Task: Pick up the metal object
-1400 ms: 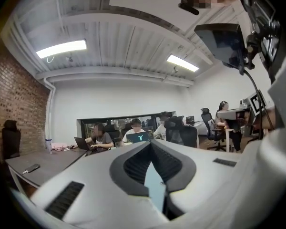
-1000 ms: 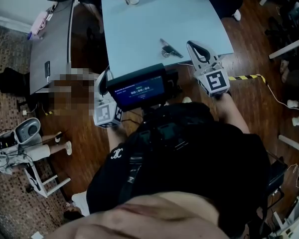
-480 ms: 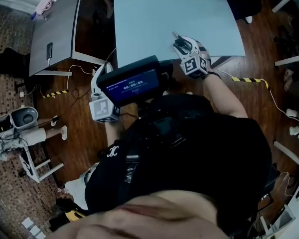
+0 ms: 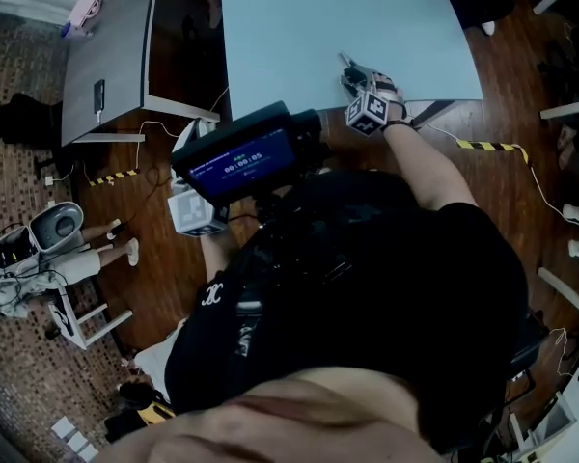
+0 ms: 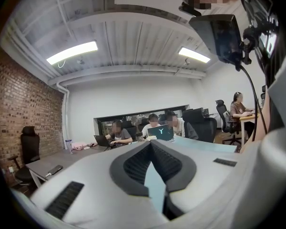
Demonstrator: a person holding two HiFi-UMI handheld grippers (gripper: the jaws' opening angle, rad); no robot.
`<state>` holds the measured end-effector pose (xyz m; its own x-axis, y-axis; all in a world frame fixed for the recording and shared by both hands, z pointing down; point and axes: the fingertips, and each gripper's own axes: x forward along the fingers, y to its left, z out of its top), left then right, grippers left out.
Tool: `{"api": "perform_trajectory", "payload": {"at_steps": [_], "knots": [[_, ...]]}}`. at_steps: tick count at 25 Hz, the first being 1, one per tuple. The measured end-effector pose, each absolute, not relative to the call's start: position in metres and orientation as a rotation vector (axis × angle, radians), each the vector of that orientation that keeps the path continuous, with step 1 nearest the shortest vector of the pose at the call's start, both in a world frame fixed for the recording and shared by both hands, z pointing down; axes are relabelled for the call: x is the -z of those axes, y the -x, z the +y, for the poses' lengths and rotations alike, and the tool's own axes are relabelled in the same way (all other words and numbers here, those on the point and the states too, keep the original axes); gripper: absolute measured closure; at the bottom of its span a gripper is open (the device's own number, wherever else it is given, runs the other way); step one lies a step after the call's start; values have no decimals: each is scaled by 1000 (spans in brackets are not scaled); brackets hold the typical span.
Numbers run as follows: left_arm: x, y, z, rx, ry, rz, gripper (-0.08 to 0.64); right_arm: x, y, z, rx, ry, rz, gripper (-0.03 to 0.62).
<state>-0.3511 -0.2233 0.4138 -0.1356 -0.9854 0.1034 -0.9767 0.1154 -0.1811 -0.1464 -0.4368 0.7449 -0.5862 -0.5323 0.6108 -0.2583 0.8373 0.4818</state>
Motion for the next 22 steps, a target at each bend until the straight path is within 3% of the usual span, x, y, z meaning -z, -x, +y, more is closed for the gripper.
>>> {"api": "perform_trajectory", "payload": {"at_steps": [7,10,22], "knots": [[-417,338,-226,341,2024,2332,558,-774,131,-446,436,-541,-2136,391],[-418,338,-226,347,2023,2333,558,-772,134,-444,380,-538,-2151,522],[-428,339,-229,343,2070,2314,558,-716,124,-465,-59,-788,-2371,551]]}}
